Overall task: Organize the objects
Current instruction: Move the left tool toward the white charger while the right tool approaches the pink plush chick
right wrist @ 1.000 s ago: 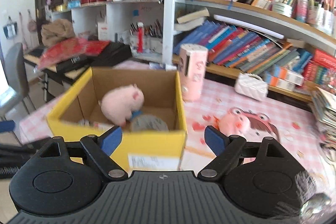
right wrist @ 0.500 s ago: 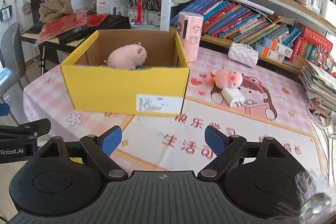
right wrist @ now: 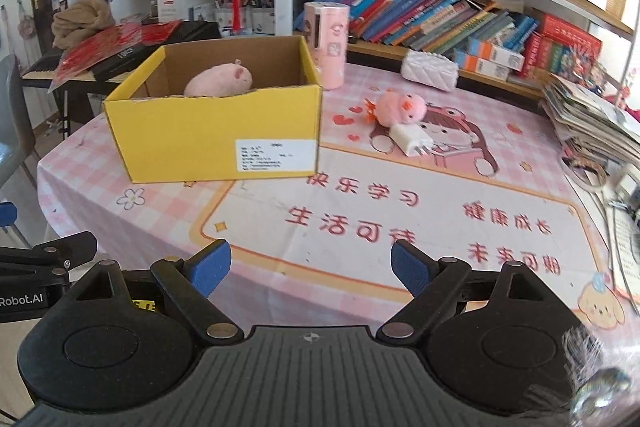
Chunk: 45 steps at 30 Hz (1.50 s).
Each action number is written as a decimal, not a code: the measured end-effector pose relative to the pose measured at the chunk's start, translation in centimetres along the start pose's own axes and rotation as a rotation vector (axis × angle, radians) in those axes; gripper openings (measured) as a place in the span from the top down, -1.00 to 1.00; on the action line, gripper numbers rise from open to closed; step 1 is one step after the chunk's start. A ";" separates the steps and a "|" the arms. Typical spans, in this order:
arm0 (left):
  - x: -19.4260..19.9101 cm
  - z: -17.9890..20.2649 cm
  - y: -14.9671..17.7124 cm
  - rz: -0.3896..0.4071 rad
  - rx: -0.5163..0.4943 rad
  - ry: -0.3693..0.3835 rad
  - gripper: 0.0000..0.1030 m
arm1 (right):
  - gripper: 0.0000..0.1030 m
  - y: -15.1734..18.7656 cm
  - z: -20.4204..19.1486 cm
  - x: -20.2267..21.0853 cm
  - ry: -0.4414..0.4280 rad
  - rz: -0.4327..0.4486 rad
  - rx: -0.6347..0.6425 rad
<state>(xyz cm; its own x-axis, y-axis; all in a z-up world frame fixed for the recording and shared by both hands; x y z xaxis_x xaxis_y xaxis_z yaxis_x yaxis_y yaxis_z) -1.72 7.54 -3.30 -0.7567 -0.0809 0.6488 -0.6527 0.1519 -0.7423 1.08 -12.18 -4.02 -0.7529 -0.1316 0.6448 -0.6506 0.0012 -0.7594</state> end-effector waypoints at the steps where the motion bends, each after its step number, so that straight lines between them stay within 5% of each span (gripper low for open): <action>1: 0.0 0.3 0.0 0.002 -0.008 0.009 -0.91 | -0.69 0.2 0.3 0.1 0.008 -0.001 -0.007; 23: -3.2 7.5 -3.7 0.015 -0.115 0.136 -0.91 | -0.71 -0.4 8.1 -0.3 0.145 -0.009 -0.129; 45: -8.8 14.8 -9.5 -0.015 -0.053 0.077 -0.91 | -0.71 -7.2 16.8 -7.0 0.073 -0.042 -0.070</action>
<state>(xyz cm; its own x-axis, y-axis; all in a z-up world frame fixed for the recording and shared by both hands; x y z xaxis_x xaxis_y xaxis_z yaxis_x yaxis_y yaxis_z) 10.56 -7.79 -4.44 -0.7404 -0.0079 0.6722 -0.6594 0.2032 -0.7239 12.70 -27.94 -4.57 -0.7282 -0.0605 0.6827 -0.6854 0.0663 -0.7252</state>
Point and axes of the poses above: each gripper's, at about its wrist camera, not at the fingertips, and x roughly against the way its jaws point, z to its right, y to its underside, the point moved 3 cm from there along -x, roughly the way its jaws point, and after that the axes turned 8 degrees about -x, right-handed, at the moved point
